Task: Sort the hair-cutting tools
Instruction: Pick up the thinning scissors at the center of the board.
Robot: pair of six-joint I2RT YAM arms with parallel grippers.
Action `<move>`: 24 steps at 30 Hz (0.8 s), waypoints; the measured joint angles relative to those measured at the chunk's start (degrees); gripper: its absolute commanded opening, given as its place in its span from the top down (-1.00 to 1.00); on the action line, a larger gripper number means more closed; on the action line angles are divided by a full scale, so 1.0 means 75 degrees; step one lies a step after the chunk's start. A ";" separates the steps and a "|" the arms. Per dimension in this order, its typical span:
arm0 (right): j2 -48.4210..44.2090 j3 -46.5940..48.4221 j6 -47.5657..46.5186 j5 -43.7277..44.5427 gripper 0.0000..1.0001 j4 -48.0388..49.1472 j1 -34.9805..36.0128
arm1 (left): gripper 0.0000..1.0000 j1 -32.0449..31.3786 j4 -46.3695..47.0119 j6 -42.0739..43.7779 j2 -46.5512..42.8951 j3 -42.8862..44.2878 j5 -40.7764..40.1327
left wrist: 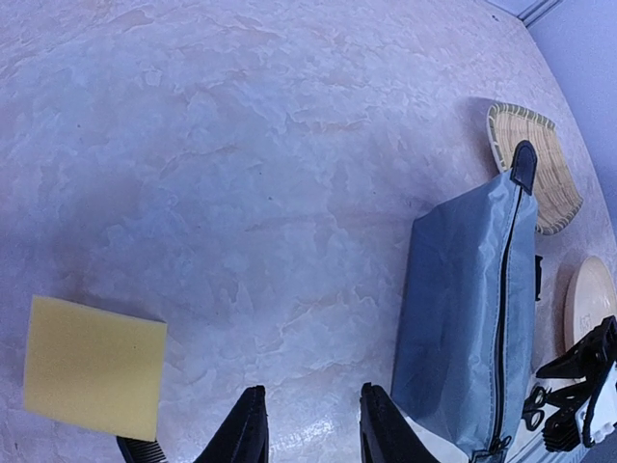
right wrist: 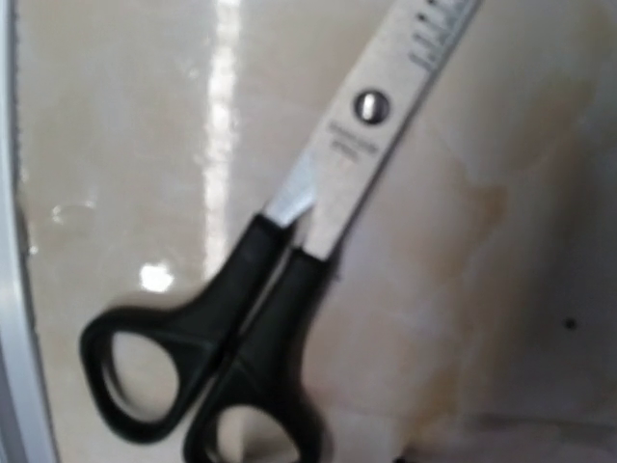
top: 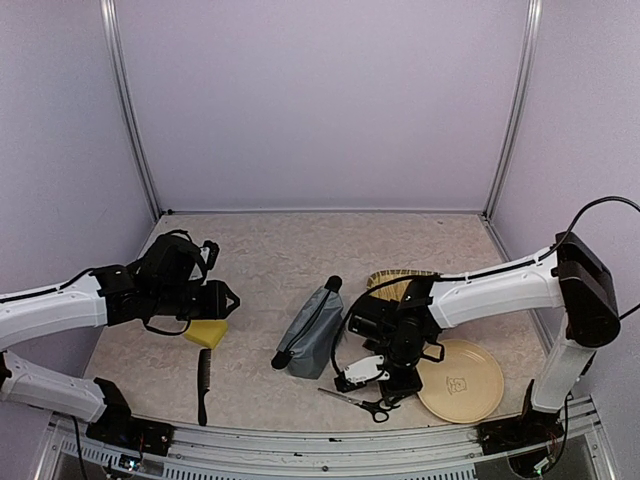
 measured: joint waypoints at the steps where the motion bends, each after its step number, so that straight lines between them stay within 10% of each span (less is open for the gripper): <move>1: 0.0061 0.0006 0.0038 -0.0015 0.30 0.0003 0.0000 | 0.35 0.0000 -0.0003 -0.0006 0.0000 0.0000 -0.0003; 24: 0.0431 0.0283 0.0201 0.1807 0.42 0.0460 -0.0128 | 0.35 0.0003 -0.0003 -0.0006 0.0291 0.0003 -0.0082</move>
